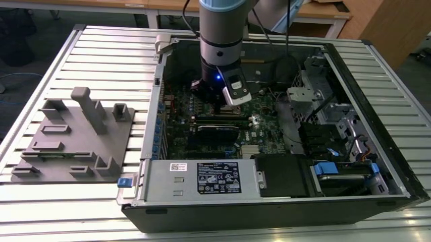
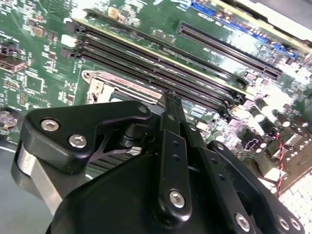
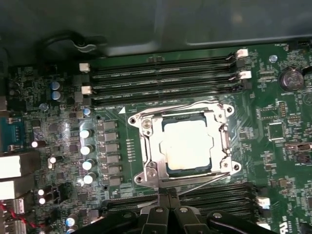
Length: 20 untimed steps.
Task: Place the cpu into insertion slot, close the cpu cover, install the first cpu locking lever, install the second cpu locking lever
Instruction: 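Install the second cpu locking lever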
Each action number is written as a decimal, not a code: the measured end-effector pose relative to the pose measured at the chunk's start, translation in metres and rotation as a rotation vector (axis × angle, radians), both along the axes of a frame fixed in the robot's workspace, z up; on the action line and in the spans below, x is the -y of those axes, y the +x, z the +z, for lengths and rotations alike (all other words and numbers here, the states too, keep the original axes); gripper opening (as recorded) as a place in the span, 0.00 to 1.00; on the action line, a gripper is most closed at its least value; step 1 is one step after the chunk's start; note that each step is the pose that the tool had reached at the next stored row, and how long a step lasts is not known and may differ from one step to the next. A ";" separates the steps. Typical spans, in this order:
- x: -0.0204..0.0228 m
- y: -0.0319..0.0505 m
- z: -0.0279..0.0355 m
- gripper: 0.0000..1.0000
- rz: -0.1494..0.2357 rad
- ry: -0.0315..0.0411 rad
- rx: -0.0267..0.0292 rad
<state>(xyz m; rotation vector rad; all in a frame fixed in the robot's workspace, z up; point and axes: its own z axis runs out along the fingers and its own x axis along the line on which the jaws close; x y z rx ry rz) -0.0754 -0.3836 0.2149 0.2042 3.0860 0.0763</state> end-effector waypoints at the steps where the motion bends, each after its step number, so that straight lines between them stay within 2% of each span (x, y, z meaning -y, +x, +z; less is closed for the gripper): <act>1: 0.0000 -0.0015 -0.0002 0.10 0.000 0.0000 0.0000; 5: 0.0000 -0.0054 -0.0025 0.10 0.000 0.0000 0.0000; 10: 0.0000 -0.0062 -0.0061 0.10 0.000 0.0001 -0.0001; 20: 0.0000 -0.0090 -0.0078 0.10 0.013 0.0007 0.0000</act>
